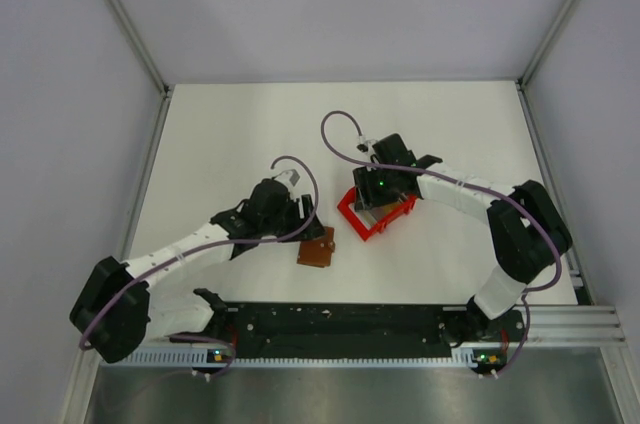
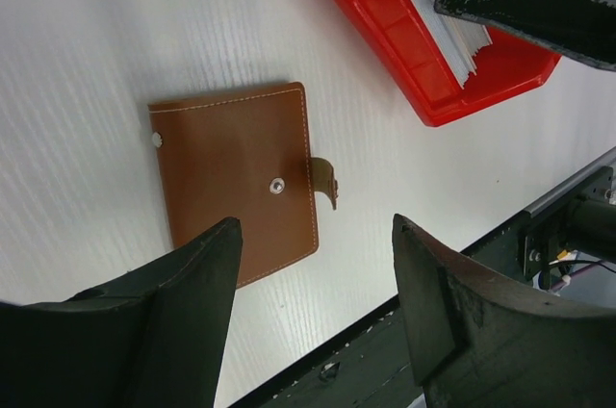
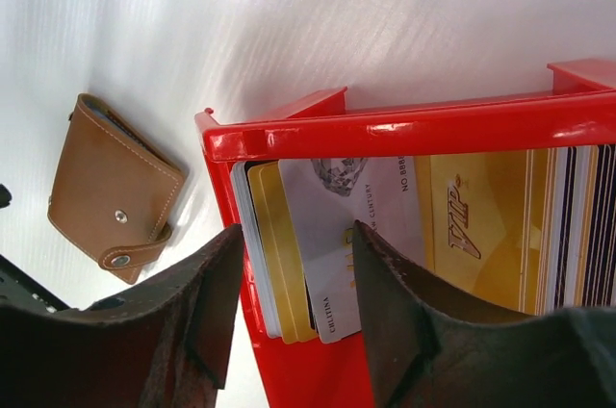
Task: Put the credit cards into the card holder
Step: Pick up the credit card from the storage box.
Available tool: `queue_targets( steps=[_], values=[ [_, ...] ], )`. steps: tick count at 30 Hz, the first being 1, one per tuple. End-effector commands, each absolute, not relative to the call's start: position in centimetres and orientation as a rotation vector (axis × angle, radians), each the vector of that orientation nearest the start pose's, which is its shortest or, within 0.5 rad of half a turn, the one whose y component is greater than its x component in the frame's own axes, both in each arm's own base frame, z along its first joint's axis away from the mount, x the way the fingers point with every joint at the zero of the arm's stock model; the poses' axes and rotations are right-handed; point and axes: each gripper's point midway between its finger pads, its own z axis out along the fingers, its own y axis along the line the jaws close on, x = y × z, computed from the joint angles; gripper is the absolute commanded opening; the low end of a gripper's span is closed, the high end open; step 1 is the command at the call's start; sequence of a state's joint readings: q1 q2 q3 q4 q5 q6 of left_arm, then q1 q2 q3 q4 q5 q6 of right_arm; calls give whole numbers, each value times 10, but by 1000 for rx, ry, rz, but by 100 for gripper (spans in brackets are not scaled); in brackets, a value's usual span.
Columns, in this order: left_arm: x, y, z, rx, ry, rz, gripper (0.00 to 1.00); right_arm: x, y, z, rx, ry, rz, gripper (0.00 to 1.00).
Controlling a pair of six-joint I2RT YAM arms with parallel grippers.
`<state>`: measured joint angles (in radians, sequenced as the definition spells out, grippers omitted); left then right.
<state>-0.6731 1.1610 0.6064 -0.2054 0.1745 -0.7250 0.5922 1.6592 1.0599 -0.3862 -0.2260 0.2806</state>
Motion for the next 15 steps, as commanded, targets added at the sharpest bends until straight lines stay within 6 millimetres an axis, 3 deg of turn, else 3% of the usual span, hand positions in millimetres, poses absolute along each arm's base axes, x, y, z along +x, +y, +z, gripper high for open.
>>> queue_targets(
  steps=[1,7,15],
  values=[
    [222,-264,116,85,2383,-987,68,299,260,80,-485,2531,636,52],
    [235,-295,130,147,2359,-1080,67,309,250,80,-461,2523,592,61],
    [242,-322,114,96,2383,-1196,65,306,254,62,-498,2571,626,63]
  ],
)
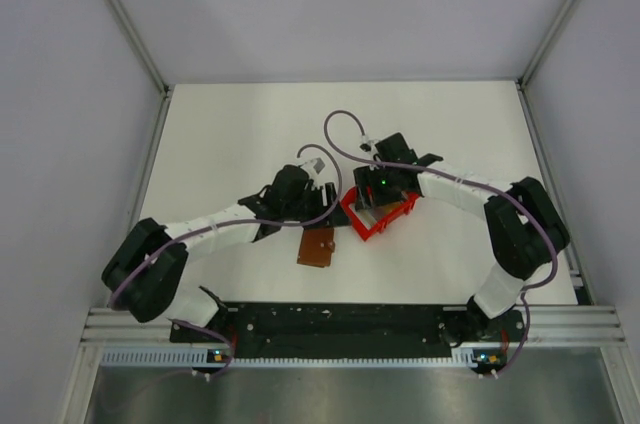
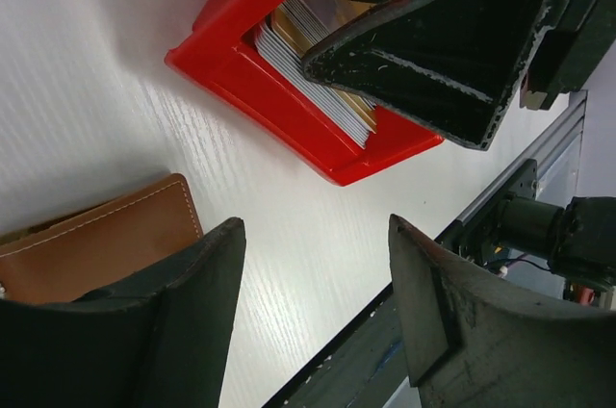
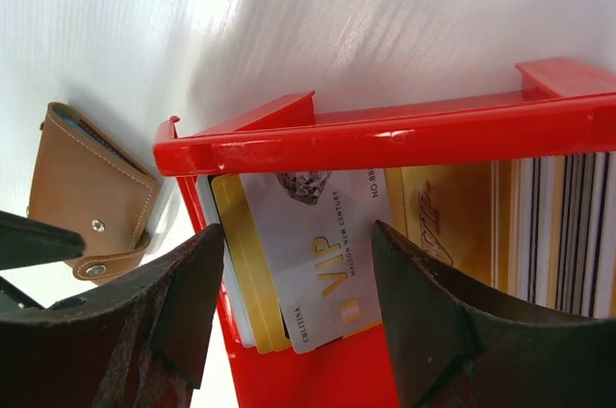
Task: Put the credit cards into the card holder
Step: Pick up the credit card from the storage box.
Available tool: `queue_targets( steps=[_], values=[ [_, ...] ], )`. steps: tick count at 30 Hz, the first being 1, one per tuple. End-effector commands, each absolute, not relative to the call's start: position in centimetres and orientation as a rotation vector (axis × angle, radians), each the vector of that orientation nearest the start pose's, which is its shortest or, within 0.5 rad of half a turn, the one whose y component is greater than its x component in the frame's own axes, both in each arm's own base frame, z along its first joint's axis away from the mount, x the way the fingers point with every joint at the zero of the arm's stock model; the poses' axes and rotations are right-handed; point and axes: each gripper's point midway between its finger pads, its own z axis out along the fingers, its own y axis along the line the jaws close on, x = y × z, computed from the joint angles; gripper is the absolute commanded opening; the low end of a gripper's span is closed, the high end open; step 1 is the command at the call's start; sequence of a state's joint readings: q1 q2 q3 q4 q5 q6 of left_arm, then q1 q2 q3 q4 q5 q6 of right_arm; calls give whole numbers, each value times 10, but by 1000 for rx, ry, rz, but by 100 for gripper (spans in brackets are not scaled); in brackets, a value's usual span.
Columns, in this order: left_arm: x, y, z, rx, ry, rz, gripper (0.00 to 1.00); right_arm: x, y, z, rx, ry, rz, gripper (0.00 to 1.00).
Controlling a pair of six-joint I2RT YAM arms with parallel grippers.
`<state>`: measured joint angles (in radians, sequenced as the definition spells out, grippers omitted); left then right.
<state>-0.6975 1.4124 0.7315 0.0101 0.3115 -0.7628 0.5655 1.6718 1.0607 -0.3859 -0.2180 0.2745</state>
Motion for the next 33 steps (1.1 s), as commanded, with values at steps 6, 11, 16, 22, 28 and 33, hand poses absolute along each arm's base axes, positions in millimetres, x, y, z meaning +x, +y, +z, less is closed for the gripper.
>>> queue_targets(
  steps=[6,11,16,22,28,33],
  values=[
    [249,-334,102,45,2383,-1242,63,305,256,59,-490,2585,637,61],
    [260,-343,92,8,2372,-1263,57,306,259,63,-491,2573,663,52],
    [264,-343,88,-7,2371,-1236,52,304,262,63,-489,2579,686,42],
    [264,-343,82,-6,2387,-1228,44,302,265,66,-494,2574,714,36],
    [263,-342,80,-1,2396,-1217,41,302,266,75,-496,2553,741,32],
    [262,-341,79,4,2401,-1212,40,303,264,81,-486,2544,782,27]
  ],
)
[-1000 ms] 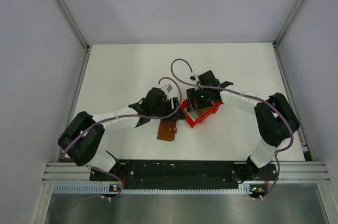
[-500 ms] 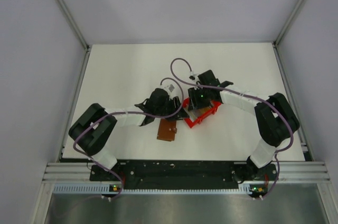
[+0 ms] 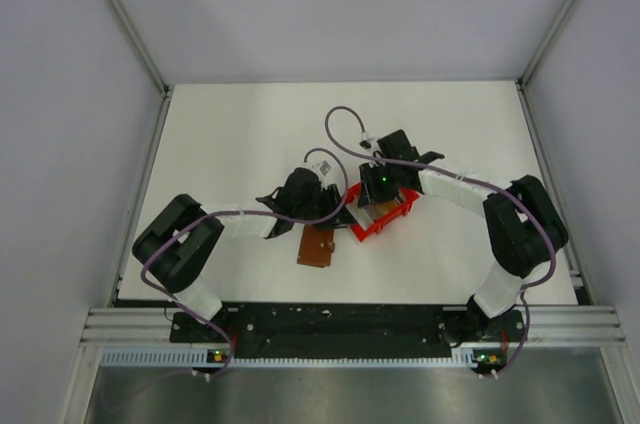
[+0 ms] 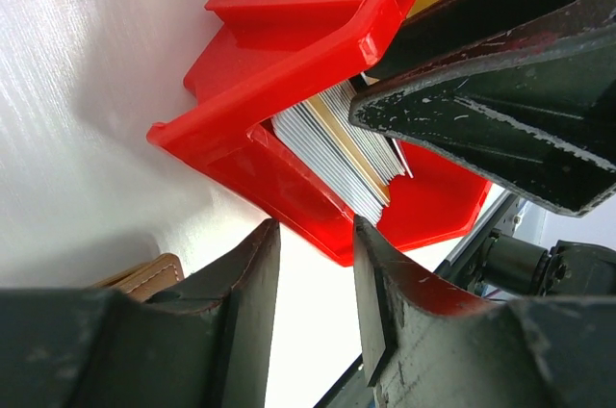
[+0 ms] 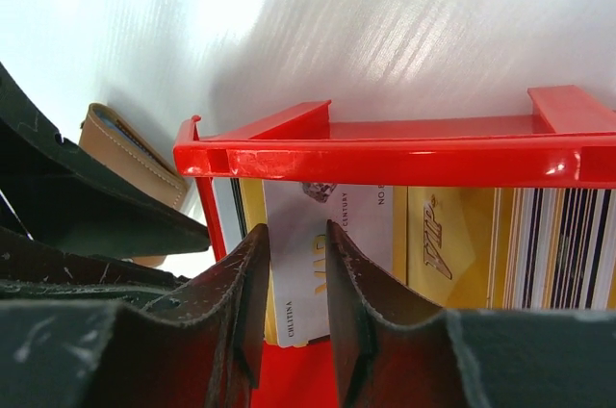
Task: Put the credit cards into the card holder
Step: Pick up the credit card from the storage box.
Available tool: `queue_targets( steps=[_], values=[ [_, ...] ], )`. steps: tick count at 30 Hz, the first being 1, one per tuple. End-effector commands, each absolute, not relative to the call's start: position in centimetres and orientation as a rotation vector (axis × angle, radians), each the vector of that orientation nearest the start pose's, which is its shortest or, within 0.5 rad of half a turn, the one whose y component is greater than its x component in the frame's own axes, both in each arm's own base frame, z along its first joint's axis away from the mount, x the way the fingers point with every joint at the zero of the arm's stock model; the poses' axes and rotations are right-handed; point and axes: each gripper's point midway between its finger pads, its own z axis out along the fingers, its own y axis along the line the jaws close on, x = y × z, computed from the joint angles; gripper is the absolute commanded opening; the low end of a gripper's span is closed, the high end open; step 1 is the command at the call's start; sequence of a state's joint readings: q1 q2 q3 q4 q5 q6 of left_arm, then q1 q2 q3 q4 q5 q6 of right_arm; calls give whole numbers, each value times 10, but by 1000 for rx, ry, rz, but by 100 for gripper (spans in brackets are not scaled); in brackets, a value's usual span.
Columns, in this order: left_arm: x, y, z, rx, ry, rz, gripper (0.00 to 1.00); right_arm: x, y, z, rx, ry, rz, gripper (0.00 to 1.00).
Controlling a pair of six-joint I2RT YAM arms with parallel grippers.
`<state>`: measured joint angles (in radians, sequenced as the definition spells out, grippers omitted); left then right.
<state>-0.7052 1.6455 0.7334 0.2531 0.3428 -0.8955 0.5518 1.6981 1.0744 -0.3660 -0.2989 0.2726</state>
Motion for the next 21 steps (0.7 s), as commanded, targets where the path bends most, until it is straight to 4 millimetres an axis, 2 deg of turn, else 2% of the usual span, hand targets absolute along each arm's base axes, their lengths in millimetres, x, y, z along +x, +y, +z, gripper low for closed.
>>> queue_targets(
  steps=[1,2,6,10,21],
  values=[
    [261,-341,78,6,2405,-1213,40,303,263,81,-484,2546,791,25],
    [261,-341,78,7,2406,-1214,40,304,261,81,-474,2546,796,20],
    [260,-341,78,11,2409,-1215,40,307,256,83,-460,2543,813,16],
    [261,-341,80,18,2404,-1219,40,312,250,82,-434,2547,794,16],
    [258,-343,82,32,2406,-1234,39,329,219,74,-365,2559,525,21]
  ],
)
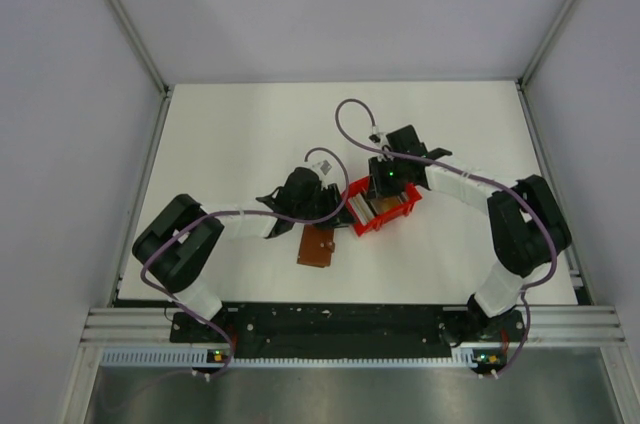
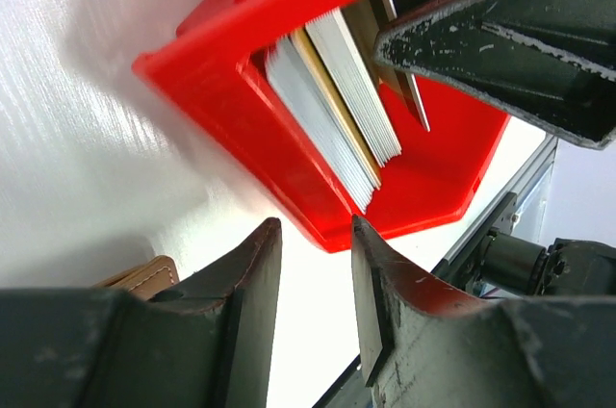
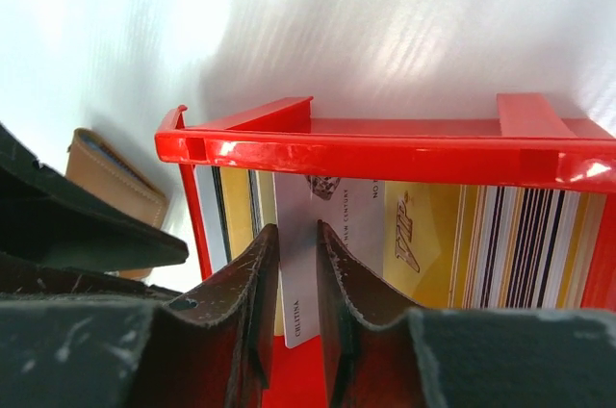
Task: Put the credit cards into the card holder
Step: Pick up the credit card from the storage box.
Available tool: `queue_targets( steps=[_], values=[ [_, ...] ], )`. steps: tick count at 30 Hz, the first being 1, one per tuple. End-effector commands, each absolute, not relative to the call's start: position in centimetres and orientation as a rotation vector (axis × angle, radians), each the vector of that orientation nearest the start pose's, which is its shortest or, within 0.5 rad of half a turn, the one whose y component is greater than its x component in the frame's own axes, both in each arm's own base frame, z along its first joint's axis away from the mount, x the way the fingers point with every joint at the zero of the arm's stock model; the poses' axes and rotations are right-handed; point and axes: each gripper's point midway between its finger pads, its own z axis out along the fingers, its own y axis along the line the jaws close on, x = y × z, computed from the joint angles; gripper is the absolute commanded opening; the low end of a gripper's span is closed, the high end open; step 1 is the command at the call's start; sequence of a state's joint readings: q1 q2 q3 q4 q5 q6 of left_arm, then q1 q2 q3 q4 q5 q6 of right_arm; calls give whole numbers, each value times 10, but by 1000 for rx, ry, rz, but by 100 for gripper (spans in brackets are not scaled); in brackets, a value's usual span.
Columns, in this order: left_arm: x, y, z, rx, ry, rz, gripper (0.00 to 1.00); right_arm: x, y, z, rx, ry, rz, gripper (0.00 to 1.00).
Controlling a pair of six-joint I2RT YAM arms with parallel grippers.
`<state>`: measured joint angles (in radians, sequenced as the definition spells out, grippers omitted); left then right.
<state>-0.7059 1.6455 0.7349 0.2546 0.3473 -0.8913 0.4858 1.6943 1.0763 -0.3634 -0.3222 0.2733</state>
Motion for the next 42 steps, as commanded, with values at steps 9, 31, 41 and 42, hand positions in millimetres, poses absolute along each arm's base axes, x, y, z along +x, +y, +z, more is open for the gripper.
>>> queue_targets(
  steps=[9,31,41,42],
  values=[
    [259,-344,84,41,2397,-1242,39,333,207,75,-350,2556,433,23],
    [260,-347,88,56,2388,-1254,39,341,175,85,-326,2533,233,27],
    [260,-346,88,55,2390,-1255,38,340,162,100,-306,2506,158,21],
    [260,-347,89,59,2387,-1257,39,339,161,100,-308,2505,158,21]
  ],
)
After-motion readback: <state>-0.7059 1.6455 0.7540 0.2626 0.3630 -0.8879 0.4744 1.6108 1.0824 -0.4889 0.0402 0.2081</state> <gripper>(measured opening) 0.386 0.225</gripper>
